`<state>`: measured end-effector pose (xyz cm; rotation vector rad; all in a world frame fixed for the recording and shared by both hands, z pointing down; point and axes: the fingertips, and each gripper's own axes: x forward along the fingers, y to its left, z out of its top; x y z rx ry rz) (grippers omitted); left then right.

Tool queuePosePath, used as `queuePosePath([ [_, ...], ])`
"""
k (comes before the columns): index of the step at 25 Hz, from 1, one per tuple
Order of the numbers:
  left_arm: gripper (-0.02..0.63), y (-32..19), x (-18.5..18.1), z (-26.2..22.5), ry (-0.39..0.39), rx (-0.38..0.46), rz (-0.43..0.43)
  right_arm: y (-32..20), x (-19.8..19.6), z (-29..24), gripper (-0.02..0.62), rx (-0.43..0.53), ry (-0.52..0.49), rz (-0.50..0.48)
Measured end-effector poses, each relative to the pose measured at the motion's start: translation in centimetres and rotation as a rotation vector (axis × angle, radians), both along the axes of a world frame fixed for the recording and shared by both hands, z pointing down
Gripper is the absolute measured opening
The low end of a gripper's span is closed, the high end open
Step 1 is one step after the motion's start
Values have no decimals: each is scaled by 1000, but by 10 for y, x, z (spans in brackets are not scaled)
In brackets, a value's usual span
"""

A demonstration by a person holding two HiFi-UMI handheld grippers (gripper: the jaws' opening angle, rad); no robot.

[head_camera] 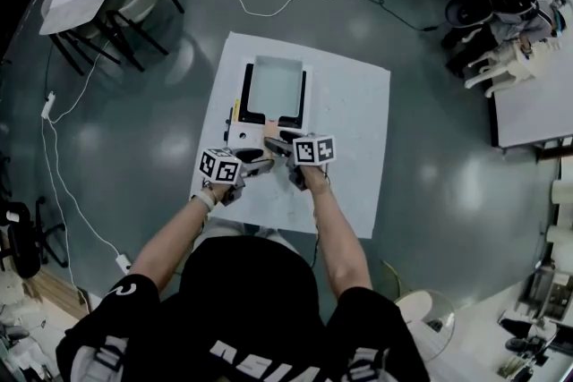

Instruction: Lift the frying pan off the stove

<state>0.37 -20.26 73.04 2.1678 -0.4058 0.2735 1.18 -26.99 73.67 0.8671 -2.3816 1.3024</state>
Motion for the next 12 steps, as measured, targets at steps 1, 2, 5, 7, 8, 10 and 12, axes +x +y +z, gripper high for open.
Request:
queuePosePath([
  [1,232,0,2,1,12,-15,8,-2,-2,4,279,-17,-8,-2],
  [2,232,0,3,3,24,-30,17,-4,-4,8,280,-33,-19,-2],
  [5,232,0,7,11,46,-71,42,-8,-10,17,285,-83,-56,-9],
  [7,231,0,9,15,64,-99,53,-9,-15,22,288,-113,-80,-20],
  [8,230,0,11,14,78,-113,58,-10,-18,24,288,-123,-93,-24],
  [10,230,-1,16,11,106,-135,71,-13,-22,28,288,-140,-120,-31],
  [12,230,-2,17,15,117,-151,79,-15,-28,31,288,-157,-142,-43],
])
